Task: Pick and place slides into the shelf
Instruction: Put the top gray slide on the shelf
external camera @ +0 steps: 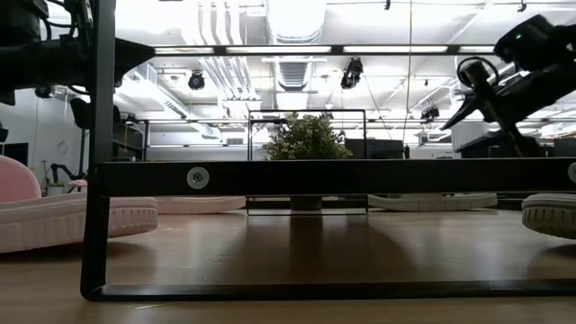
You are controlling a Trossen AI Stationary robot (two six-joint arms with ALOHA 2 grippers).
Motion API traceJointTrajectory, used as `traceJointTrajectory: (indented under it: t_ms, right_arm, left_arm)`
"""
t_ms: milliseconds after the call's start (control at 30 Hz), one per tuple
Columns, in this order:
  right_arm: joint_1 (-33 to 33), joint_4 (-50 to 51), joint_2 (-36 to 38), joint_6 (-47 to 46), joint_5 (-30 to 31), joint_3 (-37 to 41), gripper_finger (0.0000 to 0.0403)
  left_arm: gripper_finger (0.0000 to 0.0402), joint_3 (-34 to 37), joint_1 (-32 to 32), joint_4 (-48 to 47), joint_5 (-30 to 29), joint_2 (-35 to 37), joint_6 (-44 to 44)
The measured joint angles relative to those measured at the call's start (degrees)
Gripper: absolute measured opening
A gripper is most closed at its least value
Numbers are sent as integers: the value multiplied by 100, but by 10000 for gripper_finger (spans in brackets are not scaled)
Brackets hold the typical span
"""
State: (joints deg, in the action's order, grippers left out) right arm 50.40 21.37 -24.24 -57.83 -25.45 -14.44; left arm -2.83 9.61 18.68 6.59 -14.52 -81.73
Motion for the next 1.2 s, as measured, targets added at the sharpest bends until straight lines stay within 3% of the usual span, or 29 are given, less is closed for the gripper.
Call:
traceJointTrajectory:
  t_ms: [233,400,600,867,1200]
  right_arm:
    - [1116,-819,-1173,547,-978,-2,196]
    - [1358,-968,-2127,1124,-1369,-346,196]
    - [1361,-878,-3163,1746,-1373,-1166,196]
    - [1556,886,-4019,3350,-1020,-2294,196]
    - [1695,988,-4228,3627,-750,-2230,196]
  left_arm:
    - [0,-2,0,35,5,4,54]
    - [0,0,1,35,7,-25,114]
    - [0,-4,0,37,11,-44,160]
    - [0,-4,0,62,11,-45,164]
    - [0,9,2,37,7,-59,166]
